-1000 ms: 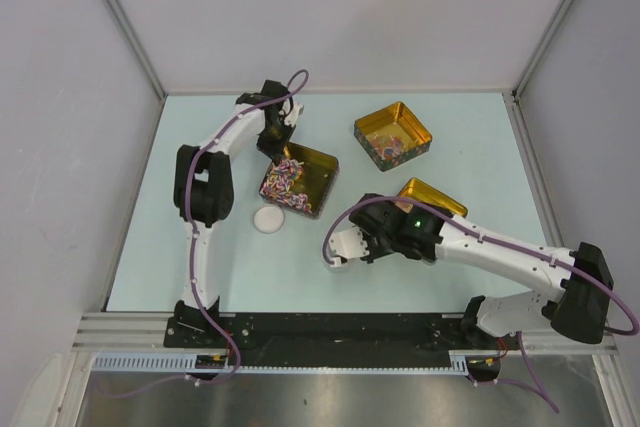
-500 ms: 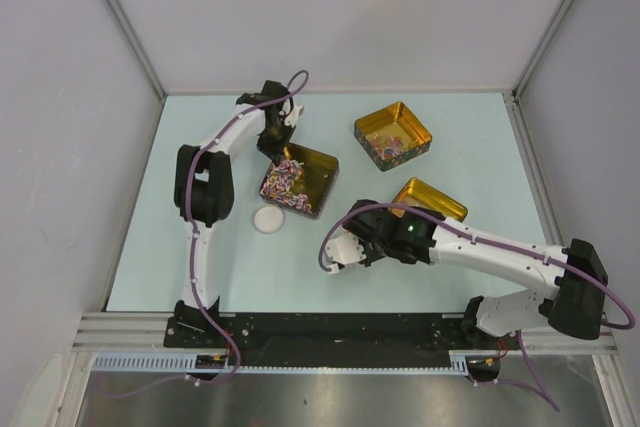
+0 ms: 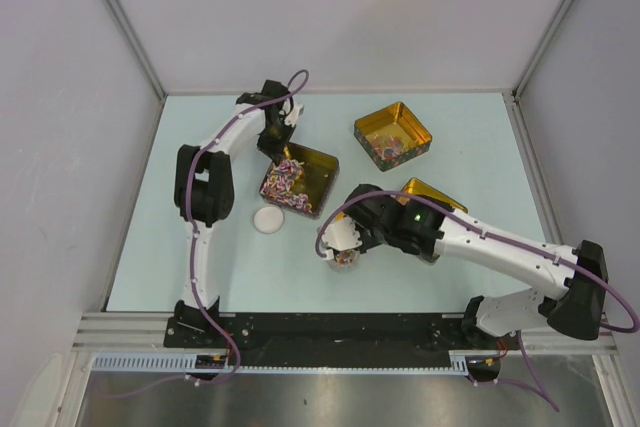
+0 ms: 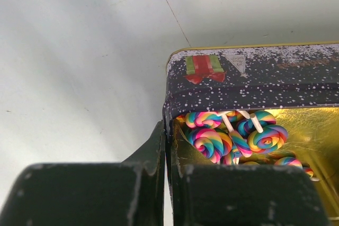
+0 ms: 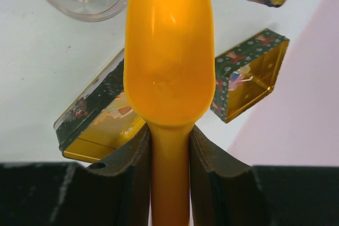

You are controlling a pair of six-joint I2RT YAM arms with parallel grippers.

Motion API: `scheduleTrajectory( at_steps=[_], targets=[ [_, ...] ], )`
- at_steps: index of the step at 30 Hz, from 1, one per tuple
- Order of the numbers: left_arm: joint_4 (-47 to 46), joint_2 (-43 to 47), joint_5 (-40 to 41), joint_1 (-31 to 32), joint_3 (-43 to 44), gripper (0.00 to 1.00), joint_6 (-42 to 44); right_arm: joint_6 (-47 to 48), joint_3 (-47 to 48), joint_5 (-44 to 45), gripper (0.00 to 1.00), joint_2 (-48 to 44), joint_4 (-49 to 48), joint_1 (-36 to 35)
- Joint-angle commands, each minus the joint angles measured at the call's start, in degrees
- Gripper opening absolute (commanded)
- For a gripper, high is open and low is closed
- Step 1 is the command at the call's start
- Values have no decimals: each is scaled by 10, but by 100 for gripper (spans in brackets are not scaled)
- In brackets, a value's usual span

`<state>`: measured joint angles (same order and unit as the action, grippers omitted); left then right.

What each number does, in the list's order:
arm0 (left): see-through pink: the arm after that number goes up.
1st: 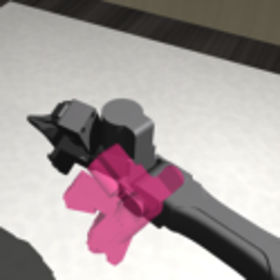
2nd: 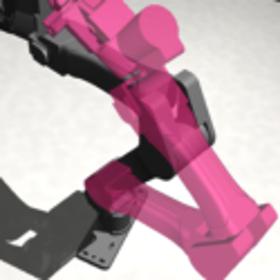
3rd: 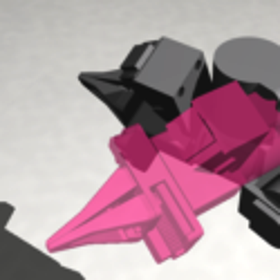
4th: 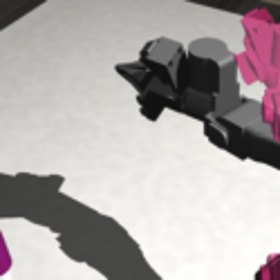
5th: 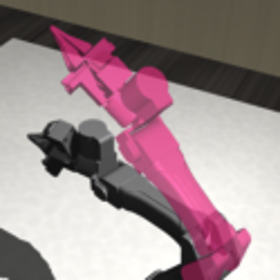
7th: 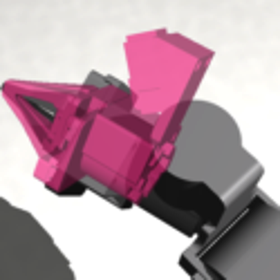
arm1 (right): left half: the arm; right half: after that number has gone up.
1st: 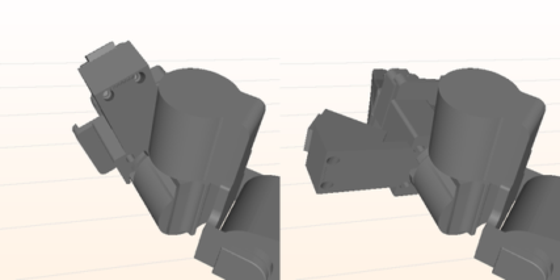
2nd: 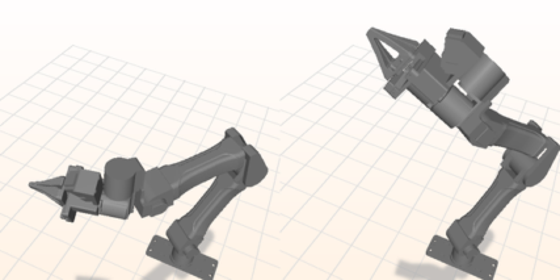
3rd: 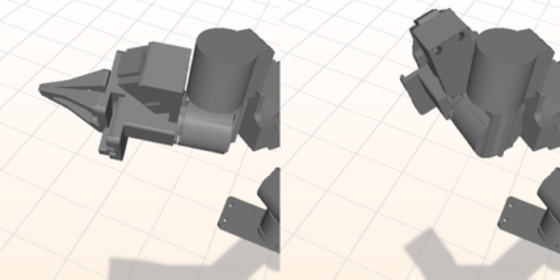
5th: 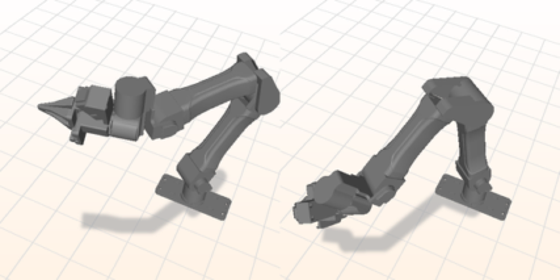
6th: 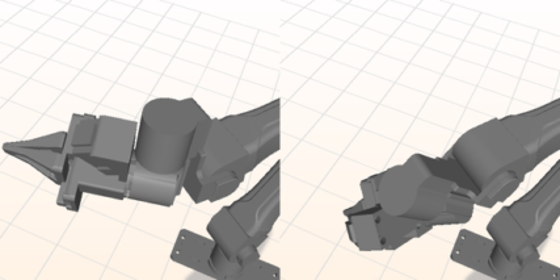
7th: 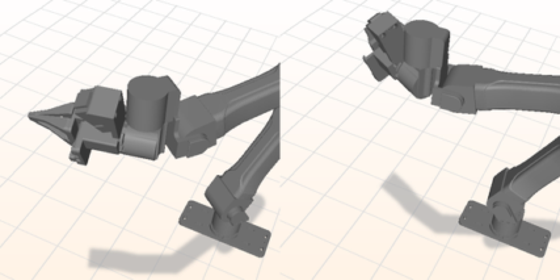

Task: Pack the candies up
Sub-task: Place the fake candies in the packing bottle, then scoop the fake candies from the storage box.

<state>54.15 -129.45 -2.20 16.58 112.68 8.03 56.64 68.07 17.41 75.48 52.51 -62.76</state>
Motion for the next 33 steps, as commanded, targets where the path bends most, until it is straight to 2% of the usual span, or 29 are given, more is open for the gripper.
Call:
scheduleTrajectory(
  at_steps=[1, 7, 11, 16, 21, 33],
  targets=[
    [7, 18, -28, -1, 30, 0, -1, 7, 40, 7, 0, -12, -19, 13],
    [2, 41, -35, 17, 24, 0, -2, 67, 40, 84, 0, 31, -172, 42],
    [-1, 53, -30, 31, 17, 0, -3, 123, 41, 129, 0, 98, -304, 68],
    [-1, 62, -29, 46, 16, 0, -8, 180, 57, 164, 0, 175, -402, 95],
    [-9, 80, -32, 50, 10, 0, -14, 204, 93, 177, 0, 223, -406, 104],
    [-18, 99, -33, 52, 5, 0, -24, 290, 99, 239, 0, 279, -422, 90]
  ],
)
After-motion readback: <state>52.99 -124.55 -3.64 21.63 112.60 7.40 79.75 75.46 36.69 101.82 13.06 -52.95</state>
